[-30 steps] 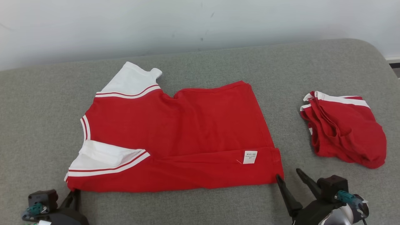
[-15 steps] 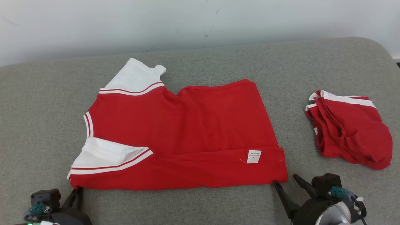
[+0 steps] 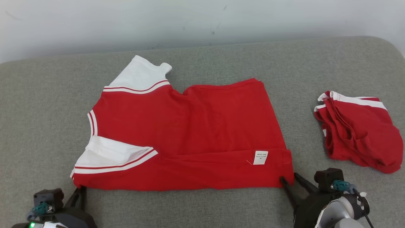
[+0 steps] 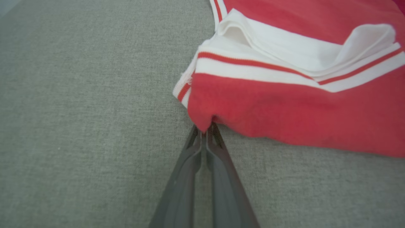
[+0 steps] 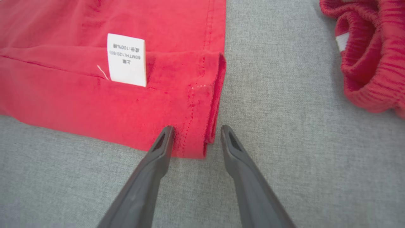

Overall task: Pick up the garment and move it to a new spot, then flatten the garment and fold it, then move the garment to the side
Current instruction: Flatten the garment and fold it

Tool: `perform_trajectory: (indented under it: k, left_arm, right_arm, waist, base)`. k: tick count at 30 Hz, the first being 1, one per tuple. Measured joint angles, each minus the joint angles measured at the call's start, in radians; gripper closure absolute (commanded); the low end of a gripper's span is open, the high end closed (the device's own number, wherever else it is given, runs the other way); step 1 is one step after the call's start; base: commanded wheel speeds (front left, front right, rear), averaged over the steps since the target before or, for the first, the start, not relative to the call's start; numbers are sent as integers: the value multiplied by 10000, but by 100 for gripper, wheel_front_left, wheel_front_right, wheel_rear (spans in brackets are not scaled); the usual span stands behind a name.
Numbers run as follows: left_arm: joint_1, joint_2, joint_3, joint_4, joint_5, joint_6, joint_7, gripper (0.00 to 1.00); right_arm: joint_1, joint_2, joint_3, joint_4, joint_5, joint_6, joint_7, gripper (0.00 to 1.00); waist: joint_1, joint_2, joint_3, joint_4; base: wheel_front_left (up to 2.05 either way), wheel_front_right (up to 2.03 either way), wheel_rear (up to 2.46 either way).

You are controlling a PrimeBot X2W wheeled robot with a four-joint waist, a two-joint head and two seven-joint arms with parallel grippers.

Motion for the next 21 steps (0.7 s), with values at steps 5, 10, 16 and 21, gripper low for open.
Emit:
perform_trajectory:
  k: [5, 10, 16, 21]
  left_arm:
    - [-60, -52, -58, -4, 33, -4, 0, 100]
    - [-186, -79, -163, 27, 61, -15, 0, 100]
    - [-35, -105, -165, 40, 27, -21, -82, 100]
    - [655, -65, -159, -222, 13, -109, -163, 100]
  right_arm:
    - [-48, -21, -38, 54, 2, -36, 13, 100]
    - [-54, -48, -77, 169, 63, -38, 17, 100]
    - [49, -132, -86, 165, 221, 33, 105, 100]
    - [688, -293, -150, -182, 391, 138, 217, 100]
  waist:
    - [0, 0, 65, 123]
    - [0, 1, 93, 267]
    - [1, 1, -106, 364]
    - [0, 0, -366, 426]
  base:
    - [0, 0, 0]
    - [0, 0, 0]
    - [0, 0, 0]
    - [0, 0, 0]
